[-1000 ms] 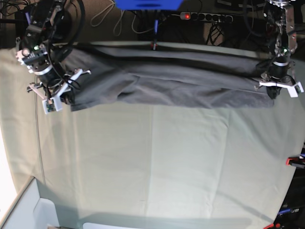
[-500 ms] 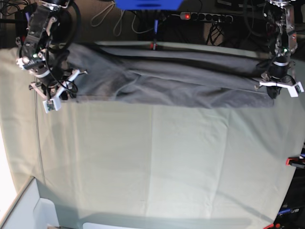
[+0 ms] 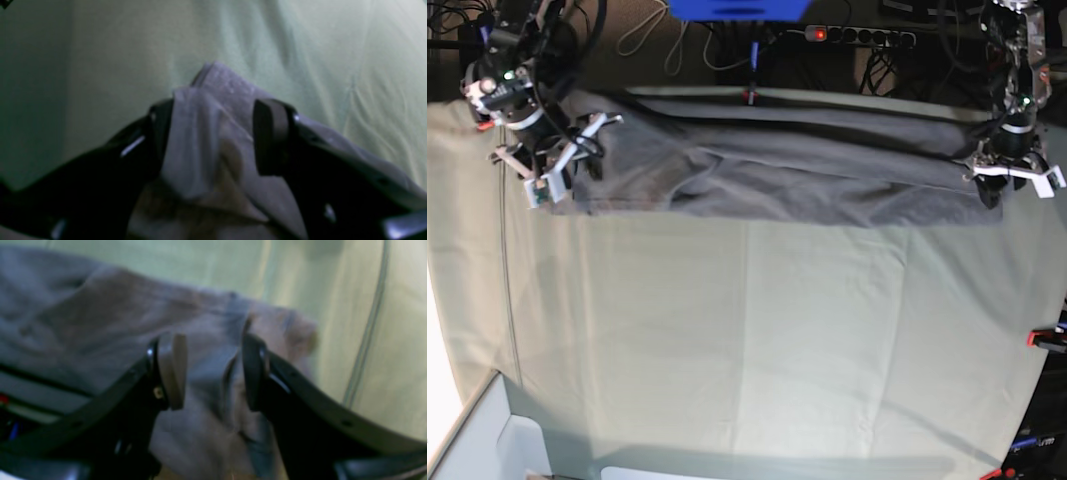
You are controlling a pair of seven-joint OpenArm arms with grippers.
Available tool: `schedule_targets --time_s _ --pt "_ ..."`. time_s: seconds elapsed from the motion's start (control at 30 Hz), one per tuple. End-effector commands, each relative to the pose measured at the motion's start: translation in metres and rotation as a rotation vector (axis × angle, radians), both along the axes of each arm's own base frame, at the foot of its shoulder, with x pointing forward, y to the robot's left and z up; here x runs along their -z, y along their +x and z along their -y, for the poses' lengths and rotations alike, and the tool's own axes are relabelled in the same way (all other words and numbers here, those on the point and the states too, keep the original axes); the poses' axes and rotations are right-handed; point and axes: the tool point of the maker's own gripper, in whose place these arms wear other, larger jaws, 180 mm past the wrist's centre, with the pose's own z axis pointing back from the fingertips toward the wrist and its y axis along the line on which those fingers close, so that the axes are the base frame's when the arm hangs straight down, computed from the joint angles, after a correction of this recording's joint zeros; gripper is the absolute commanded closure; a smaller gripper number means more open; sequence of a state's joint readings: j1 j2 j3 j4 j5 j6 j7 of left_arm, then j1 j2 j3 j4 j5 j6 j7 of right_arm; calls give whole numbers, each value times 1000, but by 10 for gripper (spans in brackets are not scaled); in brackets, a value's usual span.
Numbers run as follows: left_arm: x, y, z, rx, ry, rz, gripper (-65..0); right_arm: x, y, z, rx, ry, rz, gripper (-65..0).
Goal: Layout the t-shirt on the table in an organized manner, then fold the t-shirt properly
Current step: 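Adjust the strip end with the right gripper, smoothing it flat, then carry the strip end held by the left gripper toward the right gripper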
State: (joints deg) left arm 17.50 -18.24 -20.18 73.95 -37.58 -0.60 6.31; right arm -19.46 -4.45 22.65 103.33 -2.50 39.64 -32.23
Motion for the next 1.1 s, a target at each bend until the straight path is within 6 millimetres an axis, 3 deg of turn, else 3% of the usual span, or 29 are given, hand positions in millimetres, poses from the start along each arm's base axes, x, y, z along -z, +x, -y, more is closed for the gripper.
schedule_targets --time_s 0.0,0.2,0.4,0.77,0.9,0.97,1.07 --pt "-13 6 -8 -1 28 39 -352 -5 3 -9 -22 24 27 -277" --pt "-12 7 -9 -2 32 36 -354 23 -5 -19 -31 74 -44 -276" --pt "9 2 -14 -28 13 -14 -356 40 -2 -14 -25 83 -83 -275" --pt "32 -10 -20 -63 -11 -73 -354 43 -4 -16 -30 89 -93 -274" --pt "44 -16 -14 -73 -31 -97 -348 43 -4 -16 -30 89 -93 -274" --pt "48 -18 -13 -75 -35 -106 -298 43 -4 -16 -30 90 -94 -274" --pt "48 -18 -12 -75 -37 -104 -139 43 -4 -16 -31 88 -95 -273"
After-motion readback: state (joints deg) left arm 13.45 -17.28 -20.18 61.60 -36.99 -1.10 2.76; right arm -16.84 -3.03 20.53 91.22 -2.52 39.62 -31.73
